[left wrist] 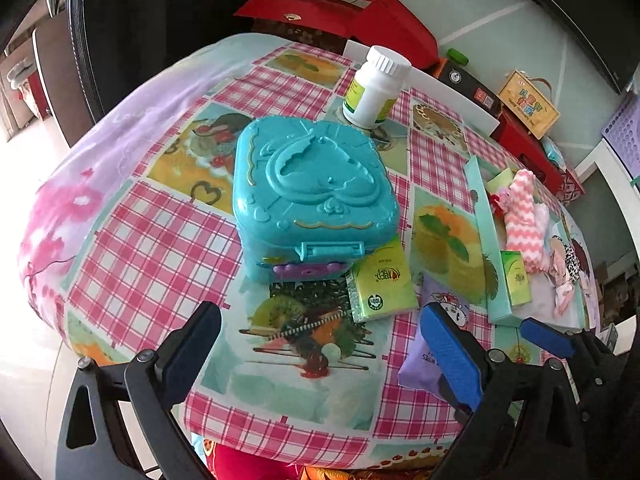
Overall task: Organize soft objects
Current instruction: 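Lower the right tool over the purple wipes packet while the left tool approaches a green tissue packet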
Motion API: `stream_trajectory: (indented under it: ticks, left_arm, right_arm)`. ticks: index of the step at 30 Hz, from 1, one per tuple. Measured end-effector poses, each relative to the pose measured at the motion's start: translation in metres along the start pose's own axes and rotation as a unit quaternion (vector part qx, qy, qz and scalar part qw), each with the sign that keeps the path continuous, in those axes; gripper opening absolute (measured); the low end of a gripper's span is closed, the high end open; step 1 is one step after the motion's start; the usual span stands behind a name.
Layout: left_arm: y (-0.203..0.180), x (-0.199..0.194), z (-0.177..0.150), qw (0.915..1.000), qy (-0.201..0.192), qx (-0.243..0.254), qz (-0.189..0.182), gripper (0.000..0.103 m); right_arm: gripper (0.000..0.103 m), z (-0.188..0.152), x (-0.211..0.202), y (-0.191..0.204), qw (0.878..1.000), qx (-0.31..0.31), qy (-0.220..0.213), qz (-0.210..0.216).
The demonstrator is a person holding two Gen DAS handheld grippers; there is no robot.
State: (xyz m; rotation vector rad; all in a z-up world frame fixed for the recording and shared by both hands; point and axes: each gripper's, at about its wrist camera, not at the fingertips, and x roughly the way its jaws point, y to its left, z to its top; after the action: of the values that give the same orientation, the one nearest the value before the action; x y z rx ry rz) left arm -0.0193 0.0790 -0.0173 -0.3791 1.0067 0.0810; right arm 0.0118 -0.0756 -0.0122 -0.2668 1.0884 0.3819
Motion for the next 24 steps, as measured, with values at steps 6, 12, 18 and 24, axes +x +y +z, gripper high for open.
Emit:
stream_trajectory:
  ticks: [6, 12, 18, 24]
  left_arm:
    - [0.003, 0.009, 0.002, 0.9999, 0.013, 0.002, 0.002, 0.100]
    - [0.010, 0.015, 0.007, 0.9994, 0.032, -0.012, -0.011, 0.100]
    - [0.009, 0.020, 0.010, 0.9988, 0.043, -0.014, -0.020, 0.100]
    - [0.004, 0.028, 0.013, 0.9982, 0.054, -0.011, -0.023, 0.100]
  right_arm:
    - [0.103, 0.005, 0.014, 0.000, 1.000, 0.006, 0.017, 0.001]
    - [0.103, 0.010, 0.028, 0.000, 0.999, 0.012, 0.034, 0.003]
    - [0.103, 0.018, 0.043, 0.000, 0.999, 0.018, 0.047, 0.005]
    - [0.103, 0.025, 0.058, -0.003, 0.998, 0.030, 0.061, 0.000]
